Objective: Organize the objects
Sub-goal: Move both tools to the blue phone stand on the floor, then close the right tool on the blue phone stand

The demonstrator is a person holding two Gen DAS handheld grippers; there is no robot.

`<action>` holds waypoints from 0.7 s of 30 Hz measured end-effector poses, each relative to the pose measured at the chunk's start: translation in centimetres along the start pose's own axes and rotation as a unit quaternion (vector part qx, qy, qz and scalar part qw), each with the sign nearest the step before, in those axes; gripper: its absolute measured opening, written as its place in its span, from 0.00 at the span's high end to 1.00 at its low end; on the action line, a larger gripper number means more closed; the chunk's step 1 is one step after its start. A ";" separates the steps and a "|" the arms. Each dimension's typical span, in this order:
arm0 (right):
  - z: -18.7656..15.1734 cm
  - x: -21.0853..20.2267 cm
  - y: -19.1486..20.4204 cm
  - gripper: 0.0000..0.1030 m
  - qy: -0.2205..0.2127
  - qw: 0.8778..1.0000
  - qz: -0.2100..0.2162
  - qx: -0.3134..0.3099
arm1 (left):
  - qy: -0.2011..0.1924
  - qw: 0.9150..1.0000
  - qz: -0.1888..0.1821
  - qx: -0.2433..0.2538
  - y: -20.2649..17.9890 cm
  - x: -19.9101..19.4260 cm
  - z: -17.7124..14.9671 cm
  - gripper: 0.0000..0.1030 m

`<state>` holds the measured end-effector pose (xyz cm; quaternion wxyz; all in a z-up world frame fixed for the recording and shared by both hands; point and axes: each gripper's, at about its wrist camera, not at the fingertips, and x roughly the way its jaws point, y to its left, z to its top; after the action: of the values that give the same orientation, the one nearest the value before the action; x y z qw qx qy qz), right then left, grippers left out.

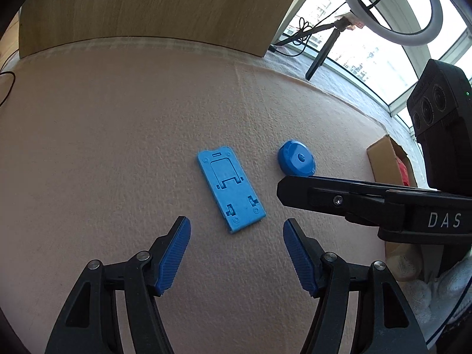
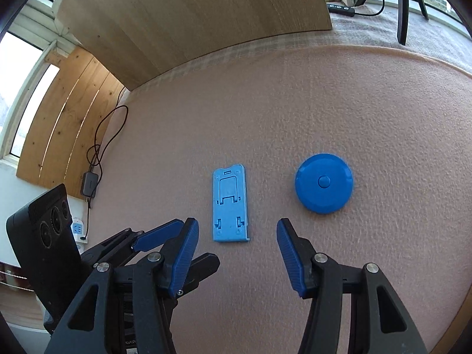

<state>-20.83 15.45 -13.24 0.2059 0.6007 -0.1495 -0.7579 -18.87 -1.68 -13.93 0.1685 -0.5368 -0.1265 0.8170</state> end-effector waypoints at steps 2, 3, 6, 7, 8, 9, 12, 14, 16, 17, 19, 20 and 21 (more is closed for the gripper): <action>0.3 0.7 0.0 0.51 0.007 1.000 0.004 0.004 | 0.000 1.000 -0.003 -0.010 0.4 0.4 0.3 0.33; 0.5 1.0 0.0 0.51 0.008 1.000 0.004 0.005 | 0.000 1.000 -0.006 -0.015 0.8 0.5 0.3 0.33; 0.8 1.6 0.0 0.55 0.015 1.000 0.006 0.006 | -0.001 1.000 -0.010 -0.021 1.0 1.0 0.5 0.34; 1.0 1.8 0.0 0.56 0.017 1.000 0.006 0.006 | 0.001 1.000 -0.010 -0.020 1.0 1.1 0.4 0.34; 1.1 2.1 0.0 0.57 0.019 1.000 0.004 0.006 | 0.003 1.000 -0.009 -0.020 0.9 1.3 0.4 0.34; 1.3 2.4 0.0 0.57 0.021 1.000 0.002 0.006 | 0.004 1.000 -0.009 -0.020 0.9 1.4 0.3 0.34; 1.6 3.2 -0.3 0.63 0.029 1.000 -0.006 0.009 | 0.001 1.000 -0.014 -0.019 0.8 1.7 0.4 0.35; 1.8 3.5 -0.3 0.65 0.030 1.000 -0.005 0.007 | 0.000 1.000 -0.017 -0.020 0.7 1.8 0.4 0.40; 1.8 3.7 -0.1 0.65 0.033 0.999 -0.006 0.000 | 0.002 1.000 -0.021 -0.018 0.5 2.0 0.5 0.45; 1.9 3.8 -0.1 0.66 0.034 0.999 -0.009 -0.004 | 0.003 1.000 -0.023 -0.016 0.5 2.1 0.5 0.47; 2.0 4.1 0.1 0.69 0.038 0.999 -0.009 -0.009 | 0.003 1.000 -0.024 -0.012 0.2 2.3 0.6 0.50; 2.0 4.1 0.2 0.72 0.041 0.999 -0.007 -0.010 | 0.002 1.000 -0.025 -0.011 0.1 2.4 0.6 0.51; 2.0 4.2 0.3 0.75 0.044 0.999 -0.007 -0.011 | 0.003 1.000 -0.027 -0.011 -0.1 2.5 0.7 0.53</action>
<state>-23.53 13.09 -16.25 0.2138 0.6324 -0.1274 -0.7336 -20.45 -0.62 -15.72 0.1854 -0.5372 -0.1494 0.8092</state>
